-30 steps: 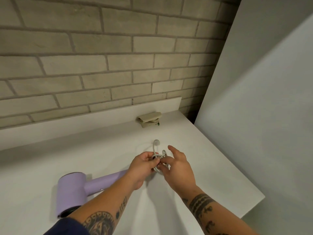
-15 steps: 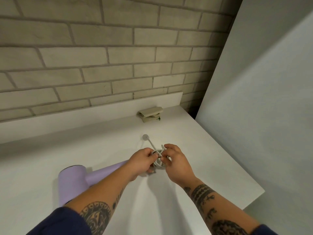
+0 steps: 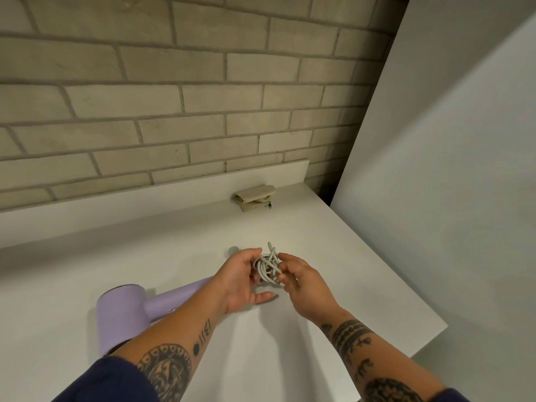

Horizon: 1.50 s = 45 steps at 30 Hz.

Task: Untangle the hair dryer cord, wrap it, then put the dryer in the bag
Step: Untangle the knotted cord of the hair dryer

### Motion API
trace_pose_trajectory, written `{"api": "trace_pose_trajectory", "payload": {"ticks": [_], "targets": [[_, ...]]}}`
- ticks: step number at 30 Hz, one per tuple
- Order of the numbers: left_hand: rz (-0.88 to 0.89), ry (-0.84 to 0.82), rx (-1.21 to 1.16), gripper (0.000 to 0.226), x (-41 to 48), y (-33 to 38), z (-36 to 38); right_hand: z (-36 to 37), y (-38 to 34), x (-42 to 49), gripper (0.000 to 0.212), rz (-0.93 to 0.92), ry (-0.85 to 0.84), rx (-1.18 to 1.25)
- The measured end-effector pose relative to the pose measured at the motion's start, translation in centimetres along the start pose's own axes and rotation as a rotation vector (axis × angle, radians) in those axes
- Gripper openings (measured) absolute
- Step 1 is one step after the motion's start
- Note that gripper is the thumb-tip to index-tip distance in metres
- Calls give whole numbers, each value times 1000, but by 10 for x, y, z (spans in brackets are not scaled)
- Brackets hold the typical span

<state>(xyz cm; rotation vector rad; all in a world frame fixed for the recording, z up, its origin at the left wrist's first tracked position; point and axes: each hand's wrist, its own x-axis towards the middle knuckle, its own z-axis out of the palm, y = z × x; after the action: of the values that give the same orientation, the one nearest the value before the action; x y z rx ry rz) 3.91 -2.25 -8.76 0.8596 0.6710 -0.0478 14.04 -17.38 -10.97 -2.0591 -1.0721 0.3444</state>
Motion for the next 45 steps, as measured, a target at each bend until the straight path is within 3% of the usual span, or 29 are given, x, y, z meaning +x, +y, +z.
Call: {"api": "trace_pose_trajectory", "payload": {"ticks": [12,15,20,24,28,33,38,45], "targets": [[118,96,256,41,2,-5,7,-1,-27,-5,12,43,-33,-45],[112,84,197,39,2,-5,6,2,-37,4,16,56,-10,-55],[146,145,79,40,-1,-1,6,0,-34,0,14,99,-49,177],[165,178,135,49,-3,1,7,-2,-20,-10,19,17,-153,263],[187,218,357,48,0,-3,6,-3,-13,-15,11,-12,-155,86],[199,256,479,40,6,-10,6,-1,-31,-10,21,-30,38,-94],[225,232,432,38,7,-12,3,-2,-46,-3,32,22,-44,-286],[278,207,493,42,9,-14,-5,1,-44,5,8,216,0,-85]]}}
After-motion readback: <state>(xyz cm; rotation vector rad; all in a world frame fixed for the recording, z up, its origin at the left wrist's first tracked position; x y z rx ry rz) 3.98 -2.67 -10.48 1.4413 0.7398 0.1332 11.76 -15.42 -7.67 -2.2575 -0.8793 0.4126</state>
